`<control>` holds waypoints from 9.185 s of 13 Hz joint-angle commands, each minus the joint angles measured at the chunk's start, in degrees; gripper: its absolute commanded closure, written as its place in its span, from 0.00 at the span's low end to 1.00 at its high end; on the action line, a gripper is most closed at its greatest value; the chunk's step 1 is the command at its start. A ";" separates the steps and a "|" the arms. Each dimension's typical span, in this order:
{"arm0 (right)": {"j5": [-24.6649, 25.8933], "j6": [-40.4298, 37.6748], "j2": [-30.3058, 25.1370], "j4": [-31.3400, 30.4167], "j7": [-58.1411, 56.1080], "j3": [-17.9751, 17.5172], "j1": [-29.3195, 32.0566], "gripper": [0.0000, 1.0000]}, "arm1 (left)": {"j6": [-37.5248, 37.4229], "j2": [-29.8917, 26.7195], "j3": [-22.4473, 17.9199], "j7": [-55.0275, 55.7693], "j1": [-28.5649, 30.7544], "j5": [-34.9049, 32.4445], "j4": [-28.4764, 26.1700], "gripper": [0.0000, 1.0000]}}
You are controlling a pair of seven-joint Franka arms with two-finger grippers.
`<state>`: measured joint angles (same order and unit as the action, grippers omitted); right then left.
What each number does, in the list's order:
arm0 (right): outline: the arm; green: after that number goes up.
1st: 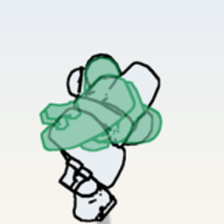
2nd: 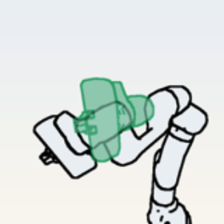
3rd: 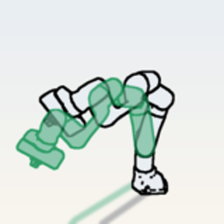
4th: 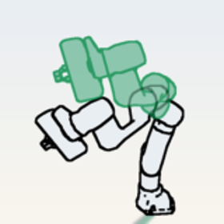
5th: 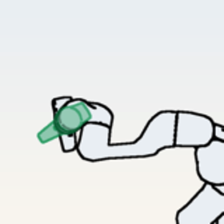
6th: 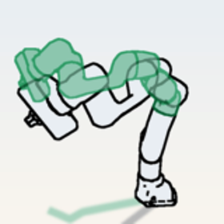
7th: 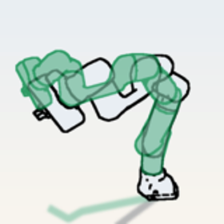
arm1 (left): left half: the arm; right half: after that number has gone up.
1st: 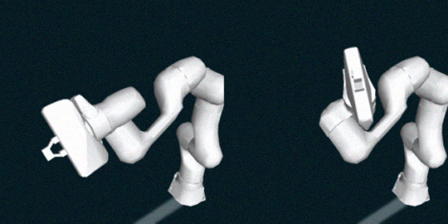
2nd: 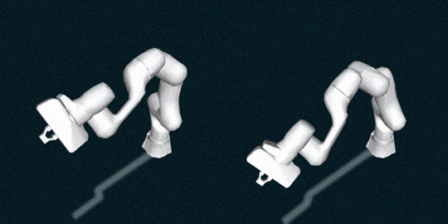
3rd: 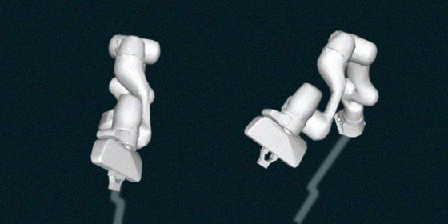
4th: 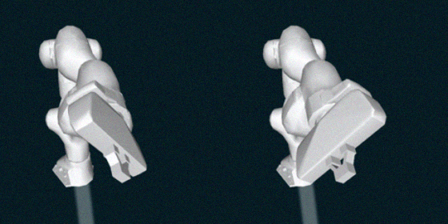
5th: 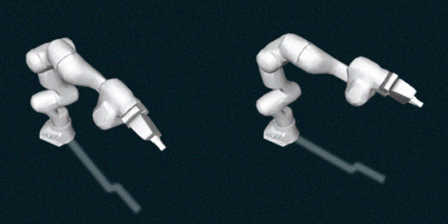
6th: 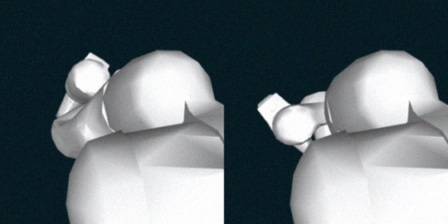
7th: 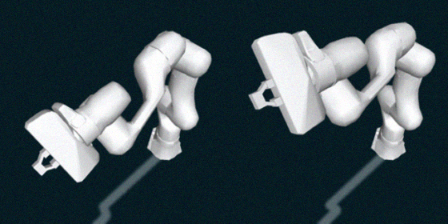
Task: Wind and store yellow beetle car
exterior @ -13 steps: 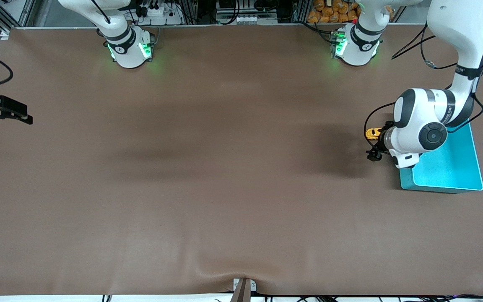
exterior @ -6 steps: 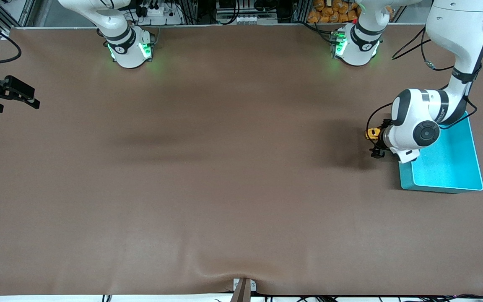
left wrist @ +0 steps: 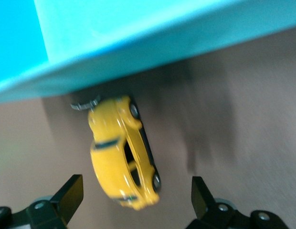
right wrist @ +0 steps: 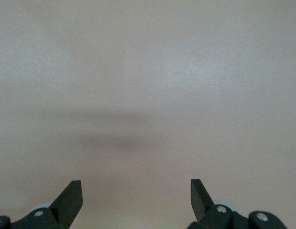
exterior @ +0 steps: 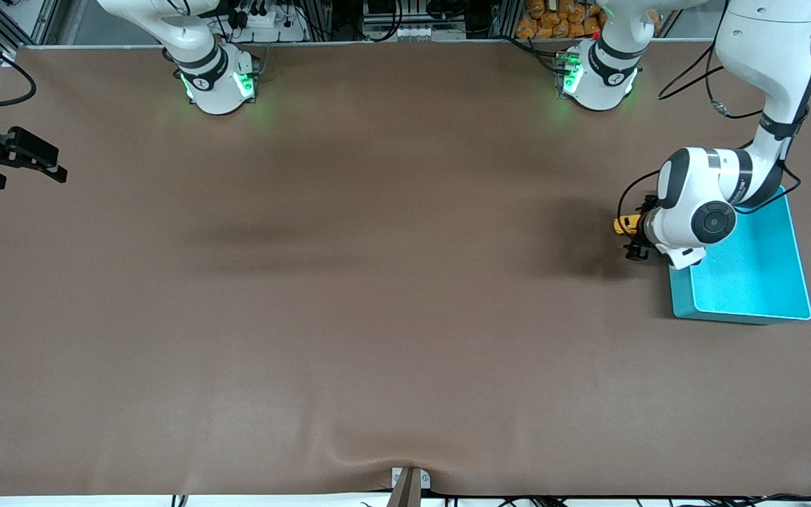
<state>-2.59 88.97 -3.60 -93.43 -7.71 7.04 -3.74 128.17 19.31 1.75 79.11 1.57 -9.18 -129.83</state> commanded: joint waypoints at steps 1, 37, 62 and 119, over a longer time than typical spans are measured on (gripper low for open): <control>0.74 -0.56 -1.24 -0.18 0.68 -4.81 4.50 0.00 | 0.95 -1.90 -0.70 1.31 0.54 -2.51 -2.27 0.00; 1.18 -2.84 -1.15 1.76 1.12 -5.55 5.06 0.00 | 3.93 -4.97 -0.43 12.04 -0.95 -2.51 0.00 0.87; 1.18 -3.54 -1.24 1.76 1.12 -6.07 5.24 0.00 | -2.23 -0.07 -0.96 -60.70 13.63 -8.84 15.22 1.00; 1.18 -5.39 -1.59 1.76 1.20 -5.72 5.15 0.00 | -45.37 -15.97 11.43 -76.82 4.32 9.45 47.74 0.00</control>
<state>-2.27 84.22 -4.22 -91.67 -7.39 1.00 1.86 83.80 4.21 13.54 3.42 5.86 -0.73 -82.22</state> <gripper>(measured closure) 0.000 0.000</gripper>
